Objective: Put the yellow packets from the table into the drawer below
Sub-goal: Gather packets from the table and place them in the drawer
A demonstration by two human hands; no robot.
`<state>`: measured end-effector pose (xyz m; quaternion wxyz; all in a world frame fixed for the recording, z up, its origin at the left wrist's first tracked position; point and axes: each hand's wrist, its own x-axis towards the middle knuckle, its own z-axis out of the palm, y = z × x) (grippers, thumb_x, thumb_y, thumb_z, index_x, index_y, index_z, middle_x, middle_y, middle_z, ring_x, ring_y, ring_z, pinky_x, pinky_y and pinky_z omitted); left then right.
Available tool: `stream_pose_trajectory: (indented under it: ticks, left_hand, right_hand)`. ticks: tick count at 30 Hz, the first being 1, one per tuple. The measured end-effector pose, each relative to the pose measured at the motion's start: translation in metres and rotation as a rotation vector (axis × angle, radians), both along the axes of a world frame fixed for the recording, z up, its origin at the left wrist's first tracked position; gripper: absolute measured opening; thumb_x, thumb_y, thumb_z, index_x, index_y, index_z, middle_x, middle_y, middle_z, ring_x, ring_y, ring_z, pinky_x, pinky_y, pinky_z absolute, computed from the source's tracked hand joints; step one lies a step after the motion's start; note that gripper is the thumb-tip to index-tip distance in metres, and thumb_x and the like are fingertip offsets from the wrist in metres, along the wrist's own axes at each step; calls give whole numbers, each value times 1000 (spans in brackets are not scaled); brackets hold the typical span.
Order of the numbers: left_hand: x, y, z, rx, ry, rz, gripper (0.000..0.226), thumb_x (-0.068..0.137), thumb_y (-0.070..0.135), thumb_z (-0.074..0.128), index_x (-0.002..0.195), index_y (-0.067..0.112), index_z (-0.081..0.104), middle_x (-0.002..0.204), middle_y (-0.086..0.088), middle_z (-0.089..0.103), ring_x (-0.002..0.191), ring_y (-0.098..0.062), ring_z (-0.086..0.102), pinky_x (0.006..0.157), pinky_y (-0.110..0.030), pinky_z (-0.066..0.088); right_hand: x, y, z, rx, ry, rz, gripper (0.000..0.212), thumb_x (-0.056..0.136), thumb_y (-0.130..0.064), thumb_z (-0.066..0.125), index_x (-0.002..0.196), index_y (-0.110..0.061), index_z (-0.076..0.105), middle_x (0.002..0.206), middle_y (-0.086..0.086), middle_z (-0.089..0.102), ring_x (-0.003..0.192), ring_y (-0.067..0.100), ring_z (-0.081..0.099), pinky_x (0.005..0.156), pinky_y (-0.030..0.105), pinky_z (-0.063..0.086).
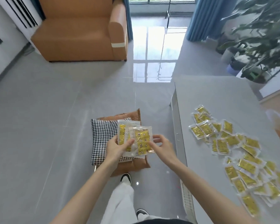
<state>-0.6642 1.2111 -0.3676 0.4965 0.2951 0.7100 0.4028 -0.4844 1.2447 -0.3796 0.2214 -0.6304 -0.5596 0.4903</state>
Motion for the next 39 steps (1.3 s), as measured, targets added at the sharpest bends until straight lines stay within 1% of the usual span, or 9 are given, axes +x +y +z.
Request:
stream_pose_trajectory:
  ticks: [5, 8, 15, 18, 20, 23, 27, 33, 39]
  left_hand:
    - [-2, 83, -14, -41, -44, -178, 24, 76, 21, 77, 96, 20, 63, 94, 3, 69, 84, -9, 67, 63, -18, 50]
    - [5, 130, -23, -90, -50, -291, 25, 76, 20, 76, 98, 18, 64, 95, 1, 70, 83, -10, 68, 62, -18, 51]
    - [39, 218, -68, -184, -12, -437, 39, 73, 26, 79, 106, 11, 67, 99, -3, 71, 92, -19, 68, 76, -30, 55]
    - [58, 251, -96, -239, -4, -446, 38, 72, 26, 80, 105, 11, 67, 98, -4, 71, 92, -21, 68, 84, -39, 56]
    - [70, 269, -113, -246, -3, -437, 36, 73, 25, 79, 104, 12, 65, 97, -3, 71, 88, -18, 68, 78, -34, 56]
    - [88, 297, -150, -263, 4, -426, 26, 76, 24, 77, 97, 17, 64, 91, 3, 68, 84, -12, 66, 67, -23, 51]
    - [101, 322, -199, -303, 18, -387, 28, 74, 27, 77, 98, 18, 65, 98, -3, 70, 94, -21, 67, 85, -39, 55]
    - [110, 344, -282, -344, 32, -332, 34, 75, 25, 77, 104, 14, 64, 102, -5, 70, 94, -22, 67, 83, -39, 55]
    - [104, 345, -349, -362, 18, -328, 24, 75, 23, 76, 94, 21, 63, 97, -1, 70, 91, -19, 67, 81, -37, 56]
  right_hand:
    - [8, 52, -15, -27, -4, -118, 32, 90, -29, 64, 120, -16, 61, 104, -1, 65, 88, 7, 60, 66, 13, 47]
    - [13, 77, -23, -81, -7, -225, 35, 91, -27, 62, 124, -14, 59, 111, 3, 65, 94, 11, 60, 73, 18, 49]
    - [42, 126, -61, -173, 8, -408, 40, 93, -24, 58, 133, -20, 54, 119, 0, 63, 106, 15, 60, 88, 26, 48]
    - [58, 149, -91, -210, -5, -455, 43, 94, -22, 56, 137, -21, 50, 127, -3, 60, 102, 15, 59, 91, 33, 50]
    - [69, 163, -114, -235, -35, -470, 45, 94, -20, 54, 139, -20, 48, 133, -3, 57, 99, 13, 56, 90, 28, 47]
    - [87, 185, -162, -313, -65, -469, 46, 96, -22, 52, 142, -19, 45, 140, -2, 51, 113, 15, 55, 99, 28, 42]
    - [102, 202, -223, -390, -108, -430, 45, 98, -20, 49, 142, -21, 42, 146, -1, 44, 131, 18, 44, 110, 33, 35]
    - [110, 220, -332, -440, -274, -279, 54, 98, -13, 47, 149, -18, 30, 157, -1, 23, 145, 19, 21, 117, 32, 20]
    - [118, 229, -416, -515, -442, -158, 66, 97, -15, 45, 154, -21, 12, 162, -4, -4, 148, 21, 3, 114, 38, 24]
